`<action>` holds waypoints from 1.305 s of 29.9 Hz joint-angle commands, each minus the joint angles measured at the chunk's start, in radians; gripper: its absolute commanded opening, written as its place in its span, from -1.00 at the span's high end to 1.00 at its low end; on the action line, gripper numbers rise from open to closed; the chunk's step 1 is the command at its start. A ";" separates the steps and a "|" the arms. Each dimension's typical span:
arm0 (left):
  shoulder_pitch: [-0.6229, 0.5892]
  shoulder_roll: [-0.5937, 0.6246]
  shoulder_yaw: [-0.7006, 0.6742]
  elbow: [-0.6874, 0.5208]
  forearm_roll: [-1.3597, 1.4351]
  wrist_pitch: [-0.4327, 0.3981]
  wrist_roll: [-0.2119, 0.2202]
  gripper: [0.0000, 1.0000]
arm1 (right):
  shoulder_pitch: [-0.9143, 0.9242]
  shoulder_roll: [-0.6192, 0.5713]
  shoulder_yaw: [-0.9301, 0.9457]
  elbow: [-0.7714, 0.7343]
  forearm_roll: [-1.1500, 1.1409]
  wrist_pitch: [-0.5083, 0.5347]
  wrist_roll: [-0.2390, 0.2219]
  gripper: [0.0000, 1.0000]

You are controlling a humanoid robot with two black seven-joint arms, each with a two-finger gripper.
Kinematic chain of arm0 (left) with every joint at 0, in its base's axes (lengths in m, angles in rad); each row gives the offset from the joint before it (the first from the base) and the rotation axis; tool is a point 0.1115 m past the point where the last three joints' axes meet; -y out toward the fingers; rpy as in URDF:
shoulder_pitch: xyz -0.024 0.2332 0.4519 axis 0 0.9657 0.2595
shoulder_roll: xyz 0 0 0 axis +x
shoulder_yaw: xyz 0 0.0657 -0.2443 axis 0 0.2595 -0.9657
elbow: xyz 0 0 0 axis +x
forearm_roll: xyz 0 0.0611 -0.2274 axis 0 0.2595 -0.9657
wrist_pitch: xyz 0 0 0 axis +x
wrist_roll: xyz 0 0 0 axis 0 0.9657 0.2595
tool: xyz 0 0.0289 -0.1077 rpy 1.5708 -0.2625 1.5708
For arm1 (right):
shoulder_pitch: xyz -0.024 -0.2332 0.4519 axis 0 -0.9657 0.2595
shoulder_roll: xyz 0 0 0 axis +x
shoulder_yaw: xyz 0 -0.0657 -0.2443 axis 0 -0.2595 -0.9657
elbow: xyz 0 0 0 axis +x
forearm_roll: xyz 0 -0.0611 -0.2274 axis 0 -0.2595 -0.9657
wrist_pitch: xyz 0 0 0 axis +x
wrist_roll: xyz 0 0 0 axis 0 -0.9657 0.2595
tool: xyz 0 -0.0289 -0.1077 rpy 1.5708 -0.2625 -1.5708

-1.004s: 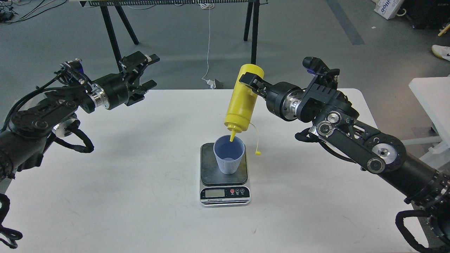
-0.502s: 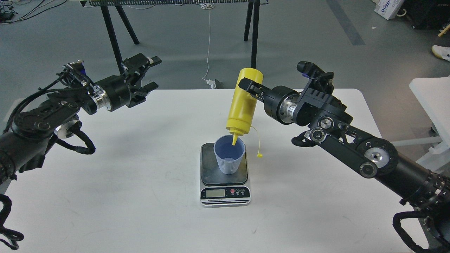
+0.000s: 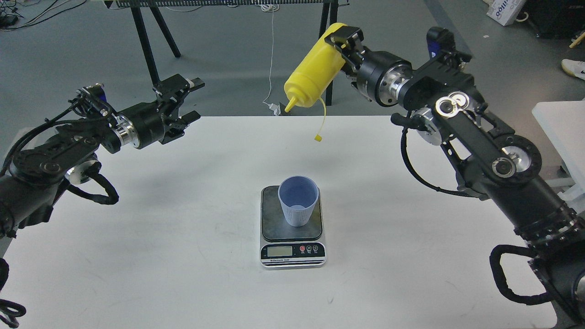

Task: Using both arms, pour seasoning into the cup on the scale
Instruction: 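Turn the bottle upright and lower it back onto the table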

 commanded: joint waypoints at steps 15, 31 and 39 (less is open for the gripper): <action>-0.032 0.082 0.001 -0.001 0.000 0.000 0.000 -0.99 | -0.383 -0.164 0.412 -0.007 1.327 -0.151 0.000 0.93; -0.031 0.047 0.003 0.000 0.002 0.000 0.000 -0.99 | -0.724 -0.157 0.312 -0.220 1.383 0.158 0.000 0.93; -0.032 0.047 0.004 0.000 0.003 0.000 0.000 -0.99 | -0.741 -0.119 0.237 -0.254 1.378 0.176 0.000 0.87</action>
